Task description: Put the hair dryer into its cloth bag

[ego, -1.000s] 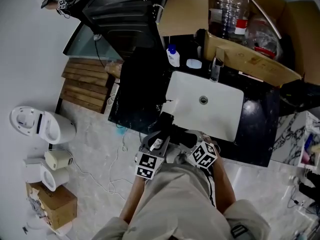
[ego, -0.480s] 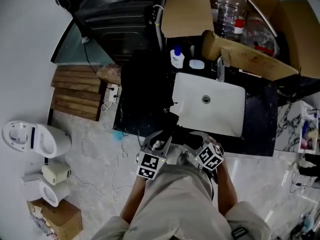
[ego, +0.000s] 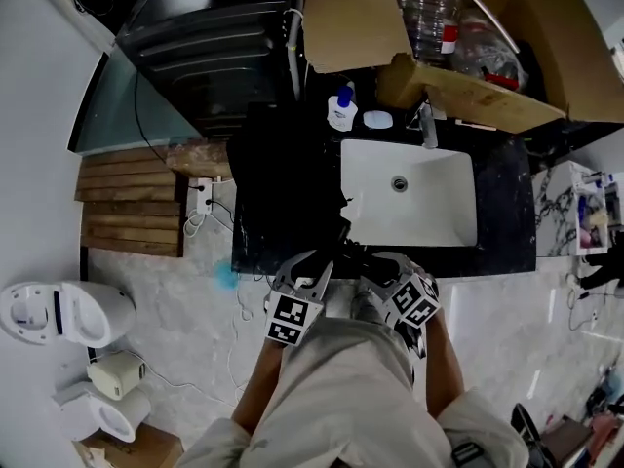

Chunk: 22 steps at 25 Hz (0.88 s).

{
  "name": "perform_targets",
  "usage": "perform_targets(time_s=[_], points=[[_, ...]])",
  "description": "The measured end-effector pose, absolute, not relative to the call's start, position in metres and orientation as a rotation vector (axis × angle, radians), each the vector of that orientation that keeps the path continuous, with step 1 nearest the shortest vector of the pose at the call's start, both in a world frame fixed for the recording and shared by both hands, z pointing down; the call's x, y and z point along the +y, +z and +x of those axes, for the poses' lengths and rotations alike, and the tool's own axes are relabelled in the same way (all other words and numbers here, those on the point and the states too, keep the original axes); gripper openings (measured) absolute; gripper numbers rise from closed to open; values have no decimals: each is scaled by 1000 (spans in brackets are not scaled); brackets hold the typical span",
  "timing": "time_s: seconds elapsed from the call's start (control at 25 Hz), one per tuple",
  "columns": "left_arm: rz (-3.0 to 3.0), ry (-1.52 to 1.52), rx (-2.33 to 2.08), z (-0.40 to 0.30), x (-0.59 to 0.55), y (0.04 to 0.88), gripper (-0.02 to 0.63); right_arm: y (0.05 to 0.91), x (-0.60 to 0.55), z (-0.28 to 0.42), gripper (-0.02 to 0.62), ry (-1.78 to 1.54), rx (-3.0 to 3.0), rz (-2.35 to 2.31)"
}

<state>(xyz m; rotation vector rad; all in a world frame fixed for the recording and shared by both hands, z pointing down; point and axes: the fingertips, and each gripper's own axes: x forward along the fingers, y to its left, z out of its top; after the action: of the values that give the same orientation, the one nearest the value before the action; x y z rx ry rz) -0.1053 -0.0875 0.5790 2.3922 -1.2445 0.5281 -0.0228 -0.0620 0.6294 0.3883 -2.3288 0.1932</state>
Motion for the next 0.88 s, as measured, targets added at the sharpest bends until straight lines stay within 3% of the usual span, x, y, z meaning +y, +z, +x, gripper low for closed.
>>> perform_targets(time_s=[0.88], points=[[2382,598,-1271,-139,-85,578,114,674,-71,-53,211,85,-2212,375]])
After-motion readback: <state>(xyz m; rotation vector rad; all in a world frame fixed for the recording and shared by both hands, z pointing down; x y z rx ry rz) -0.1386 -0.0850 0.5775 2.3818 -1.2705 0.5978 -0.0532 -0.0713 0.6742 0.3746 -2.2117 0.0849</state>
